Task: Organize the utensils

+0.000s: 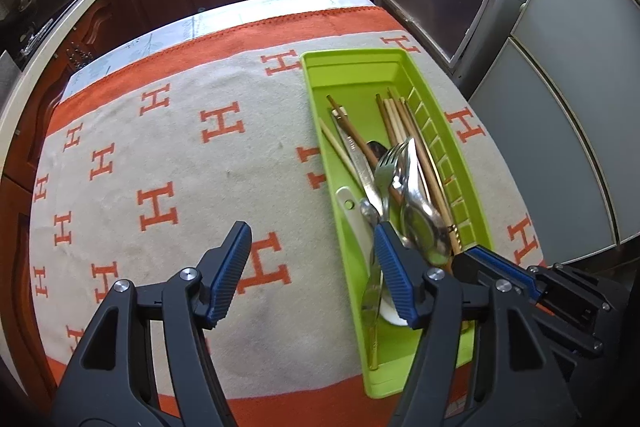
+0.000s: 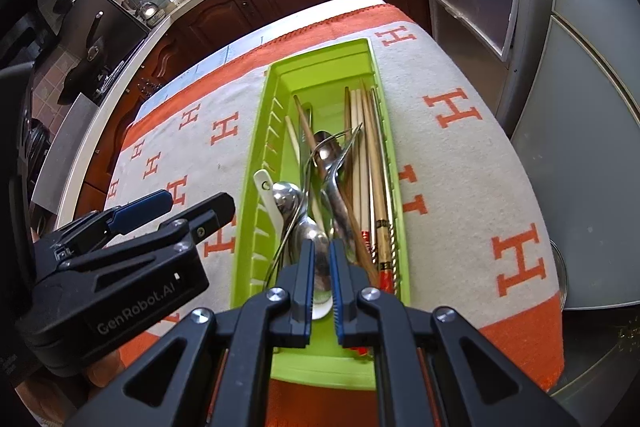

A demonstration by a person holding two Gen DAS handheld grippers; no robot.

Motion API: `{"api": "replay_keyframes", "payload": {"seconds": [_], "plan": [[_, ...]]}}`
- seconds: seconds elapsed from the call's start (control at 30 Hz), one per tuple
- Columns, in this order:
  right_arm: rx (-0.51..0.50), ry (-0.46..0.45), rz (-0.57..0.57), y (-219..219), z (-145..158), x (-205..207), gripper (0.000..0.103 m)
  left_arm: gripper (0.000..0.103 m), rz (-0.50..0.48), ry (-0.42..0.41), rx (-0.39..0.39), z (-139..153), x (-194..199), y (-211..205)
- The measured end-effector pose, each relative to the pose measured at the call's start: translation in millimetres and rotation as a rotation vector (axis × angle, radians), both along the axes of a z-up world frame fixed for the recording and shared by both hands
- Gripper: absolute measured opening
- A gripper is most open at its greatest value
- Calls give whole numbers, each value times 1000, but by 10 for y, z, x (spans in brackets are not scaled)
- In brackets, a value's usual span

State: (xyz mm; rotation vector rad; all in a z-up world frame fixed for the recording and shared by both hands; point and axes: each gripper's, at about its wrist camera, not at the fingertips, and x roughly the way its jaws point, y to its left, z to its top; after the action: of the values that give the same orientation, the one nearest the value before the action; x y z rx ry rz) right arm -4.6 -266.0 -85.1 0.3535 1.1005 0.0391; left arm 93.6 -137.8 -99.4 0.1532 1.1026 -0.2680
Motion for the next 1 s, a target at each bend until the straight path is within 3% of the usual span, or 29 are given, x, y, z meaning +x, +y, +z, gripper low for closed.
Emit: {"api": "replay_keyframes", "payload": {"seconds": [0.33,0.6,0.7,0.83,1.0], "plan": [[-13,-42,41,357,162,-154,17,63,126,-67,73,121,-311,645],[-22,-117,158,874,546,-227,18,80,219,-168,63,544,-697,1291],[-22,-156,187,1025,733,-257,18,81,245,-197,51,743,-817,1453],[-28,-203,199,1153,930,-314,30,81,284,-233,15,957,-961,1600],[-62,-255,222,1295,1092,-407,32,81,323,-247,-16,1084,-1081,1708]]}}
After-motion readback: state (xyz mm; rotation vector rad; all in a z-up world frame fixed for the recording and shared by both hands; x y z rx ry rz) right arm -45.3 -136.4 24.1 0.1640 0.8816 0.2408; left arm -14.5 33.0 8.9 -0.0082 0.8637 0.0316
